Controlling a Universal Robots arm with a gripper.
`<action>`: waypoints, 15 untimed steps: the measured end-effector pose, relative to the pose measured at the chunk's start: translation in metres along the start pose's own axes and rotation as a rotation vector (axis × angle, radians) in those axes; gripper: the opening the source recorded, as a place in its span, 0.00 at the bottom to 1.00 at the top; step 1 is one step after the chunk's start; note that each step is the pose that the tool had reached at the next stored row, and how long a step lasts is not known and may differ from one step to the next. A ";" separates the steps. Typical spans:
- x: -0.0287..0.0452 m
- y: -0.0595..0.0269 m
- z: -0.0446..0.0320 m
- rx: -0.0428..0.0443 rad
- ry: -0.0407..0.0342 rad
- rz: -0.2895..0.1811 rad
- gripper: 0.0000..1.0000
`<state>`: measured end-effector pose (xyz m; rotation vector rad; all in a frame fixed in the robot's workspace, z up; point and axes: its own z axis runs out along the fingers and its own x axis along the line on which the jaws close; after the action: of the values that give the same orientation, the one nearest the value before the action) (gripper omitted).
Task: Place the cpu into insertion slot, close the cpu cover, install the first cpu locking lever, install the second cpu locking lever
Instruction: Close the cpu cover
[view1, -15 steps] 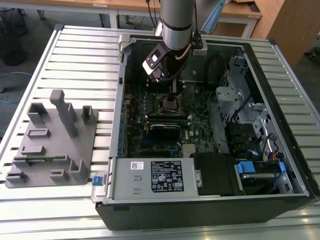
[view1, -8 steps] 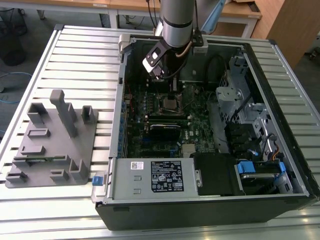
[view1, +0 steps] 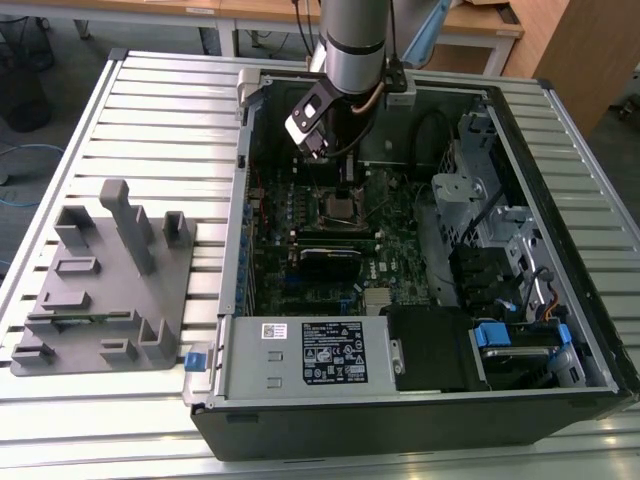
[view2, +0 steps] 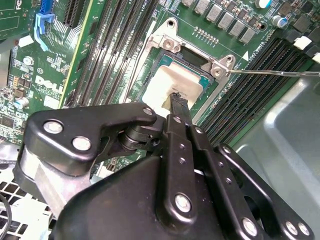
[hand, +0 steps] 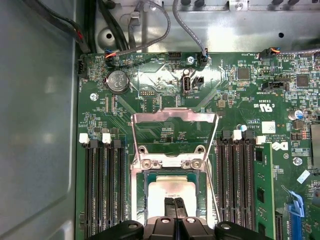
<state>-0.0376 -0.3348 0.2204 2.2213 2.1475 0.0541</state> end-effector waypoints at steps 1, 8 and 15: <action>0.0000 0.0000 -0.0001 0.0001 -0.0001 0.000 0.11; 0.0000 0.0002 -0.0022 -0.0002 0.0002 0.000 0.11; 0.0000 0.0002 -0.0028 0.0001 -0.0001 0.000 0.11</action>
<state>-0.0376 -0.3348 0.2232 2.2213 2.1474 0.0539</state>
